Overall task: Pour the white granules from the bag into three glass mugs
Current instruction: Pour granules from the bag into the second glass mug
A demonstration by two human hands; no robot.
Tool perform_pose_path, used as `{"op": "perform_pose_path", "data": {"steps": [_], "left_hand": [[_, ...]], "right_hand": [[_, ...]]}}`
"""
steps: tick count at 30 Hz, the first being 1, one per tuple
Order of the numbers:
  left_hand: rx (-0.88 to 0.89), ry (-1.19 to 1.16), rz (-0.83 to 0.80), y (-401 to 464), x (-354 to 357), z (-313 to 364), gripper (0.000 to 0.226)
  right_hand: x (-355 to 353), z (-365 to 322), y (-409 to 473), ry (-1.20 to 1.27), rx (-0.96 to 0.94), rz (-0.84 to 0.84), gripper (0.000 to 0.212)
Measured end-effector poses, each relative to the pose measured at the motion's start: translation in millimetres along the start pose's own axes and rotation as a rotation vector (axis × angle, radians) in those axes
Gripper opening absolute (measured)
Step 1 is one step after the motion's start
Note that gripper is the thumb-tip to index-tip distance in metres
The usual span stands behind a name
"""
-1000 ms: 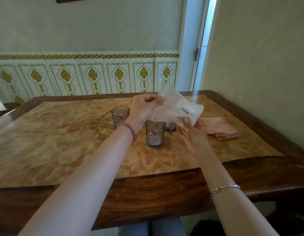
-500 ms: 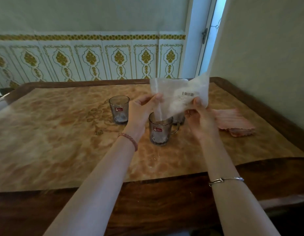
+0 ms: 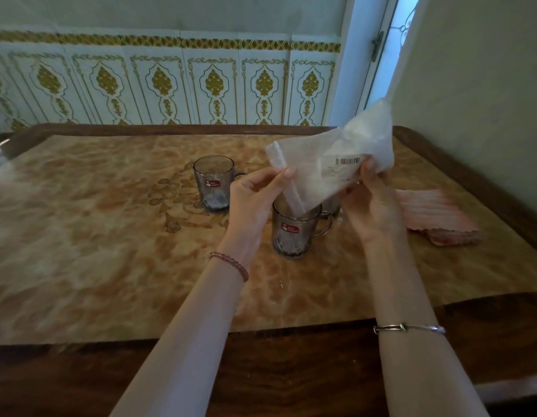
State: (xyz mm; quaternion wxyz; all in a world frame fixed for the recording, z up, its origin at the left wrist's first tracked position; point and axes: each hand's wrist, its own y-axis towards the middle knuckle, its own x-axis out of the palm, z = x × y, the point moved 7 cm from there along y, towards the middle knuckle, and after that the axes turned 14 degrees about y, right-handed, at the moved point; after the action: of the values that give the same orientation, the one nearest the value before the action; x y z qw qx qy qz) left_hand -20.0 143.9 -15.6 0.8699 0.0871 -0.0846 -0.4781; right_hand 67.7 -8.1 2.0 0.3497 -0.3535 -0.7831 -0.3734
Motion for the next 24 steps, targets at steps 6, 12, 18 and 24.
{"op": "perform_pose_path", "data": {"steps": [6,12,18,24], "left_hand": [[0.040,0.065,0.052,-4,-6,-2,0.024],[0.043,0.065,0.068,-8,-8,0,0.020],[0.040,0.054,0.057,-13,-7,4,0.018],[0.015,-0.008,0.089,-11,-13,2,0.015]], "right_hand": [[-1,2,-5,-0.019,-0.033,0.031,0.098],[-1,2,-10,0.002,-0.047,0.065,0.105],[8,6,-16,-0.028,-0.075,0.099,0.105],[7,1,-13,-0.033,-0.097,0.074,0.104]]}}
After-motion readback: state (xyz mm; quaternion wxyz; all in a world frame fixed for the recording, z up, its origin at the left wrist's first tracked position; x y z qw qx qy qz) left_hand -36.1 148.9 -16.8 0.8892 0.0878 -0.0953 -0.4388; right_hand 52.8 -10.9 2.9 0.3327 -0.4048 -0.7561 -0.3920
